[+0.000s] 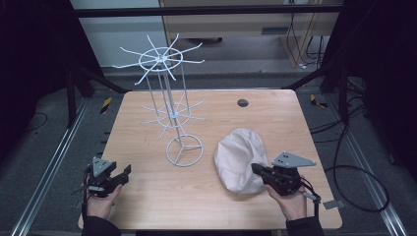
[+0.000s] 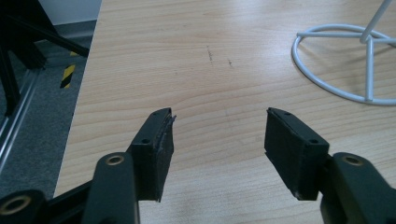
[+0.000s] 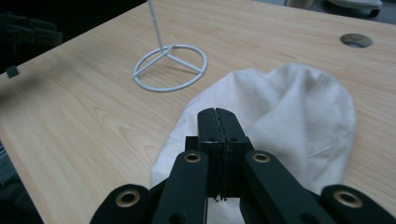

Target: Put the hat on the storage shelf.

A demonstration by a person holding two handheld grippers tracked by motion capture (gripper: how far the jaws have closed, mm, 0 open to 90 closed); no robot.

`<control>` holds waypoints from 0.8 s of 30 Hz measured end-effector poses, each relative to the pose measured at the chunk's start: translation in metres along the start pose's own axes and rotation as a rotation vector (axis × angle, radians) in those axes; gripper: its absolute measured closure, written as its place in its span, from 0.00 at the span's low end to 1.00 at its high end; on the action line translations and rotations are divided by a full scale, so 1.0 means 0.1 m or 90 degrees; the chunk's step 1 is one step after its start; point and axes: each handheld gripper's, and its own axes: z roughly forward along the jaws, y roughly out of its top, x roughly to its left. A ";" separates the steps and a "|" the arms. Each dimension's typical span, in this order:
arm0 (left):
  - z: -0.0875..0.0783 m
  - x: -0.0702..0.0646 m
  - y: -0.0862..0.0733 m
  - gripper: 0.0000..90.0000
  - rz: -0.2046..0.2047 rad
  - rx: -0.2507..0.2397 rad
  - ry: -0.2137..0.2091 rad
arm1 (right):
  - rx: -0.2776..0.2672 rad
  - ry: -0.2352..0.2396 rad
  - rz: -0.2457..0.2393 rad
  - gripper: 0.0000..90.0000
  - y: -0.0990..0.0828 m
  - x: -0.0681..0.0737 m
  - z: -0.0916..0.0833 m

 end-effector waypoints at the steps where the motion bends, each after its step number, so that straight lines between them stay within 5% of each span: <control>1: 0.00 0.00 0.00 0.44 -0.005 -0.002 -0.002 | 0.004 0.009 0.001 1.00 0.00 0.05 0.05; 12: 0.03 0.01 -0.01 0.38 -0.010 0.013 -0.016 | 0.052 0.028 -0.012 0.99 -0.11 0.25 0.36; 24: 0.04 0.03 -0.01 0.37 -0.019 0.020 -0.021 | 0.109 0.010 -0.016 0.99 -0.23 0.27 0.52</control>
